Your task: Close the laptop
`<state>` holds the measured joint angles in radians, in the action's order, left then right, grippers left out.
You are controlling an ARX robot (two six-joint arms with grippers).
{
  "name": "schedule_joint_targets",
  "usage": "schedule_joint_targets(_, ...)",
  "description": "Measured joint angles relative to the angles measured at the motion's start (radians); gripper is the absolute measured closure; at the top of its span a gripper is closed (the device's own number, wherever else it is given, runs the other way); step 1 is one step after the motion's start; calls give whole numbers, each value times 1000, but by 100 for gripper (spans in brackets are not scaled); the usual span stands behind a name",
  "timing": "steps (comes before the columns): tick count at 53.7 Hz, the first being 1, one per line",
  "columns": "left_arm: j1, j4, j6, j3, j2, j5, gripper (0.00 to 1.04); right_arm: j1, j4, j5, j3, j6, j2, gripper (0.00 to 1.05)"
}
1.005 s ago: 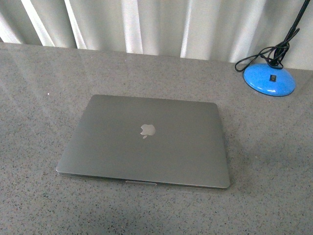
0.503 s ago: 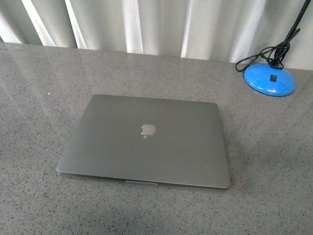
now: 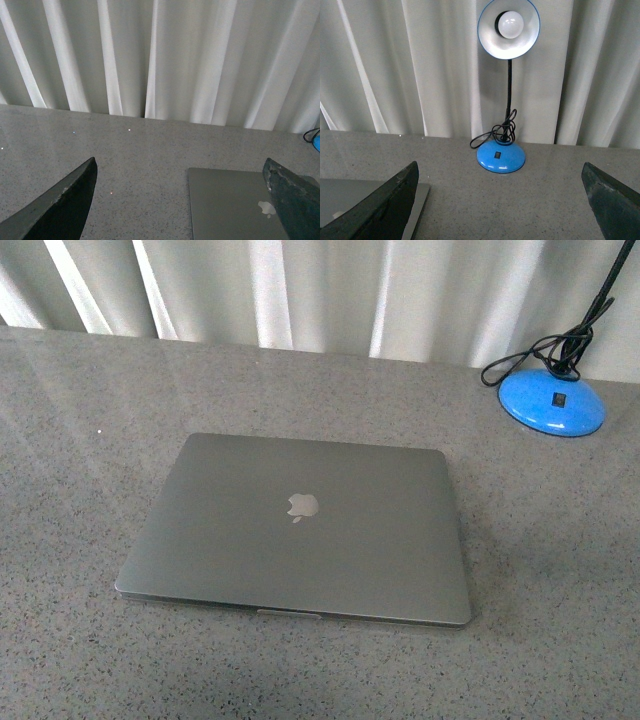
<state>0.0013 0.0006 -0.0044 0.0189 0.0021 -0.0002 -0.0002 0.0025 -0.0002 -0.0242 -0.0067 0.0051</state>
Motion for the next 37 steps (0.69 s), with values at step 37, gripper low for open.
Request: schedule_joint_targets(37,0,0,0,0,0,0,7,0,0,0,0,0,0,10)
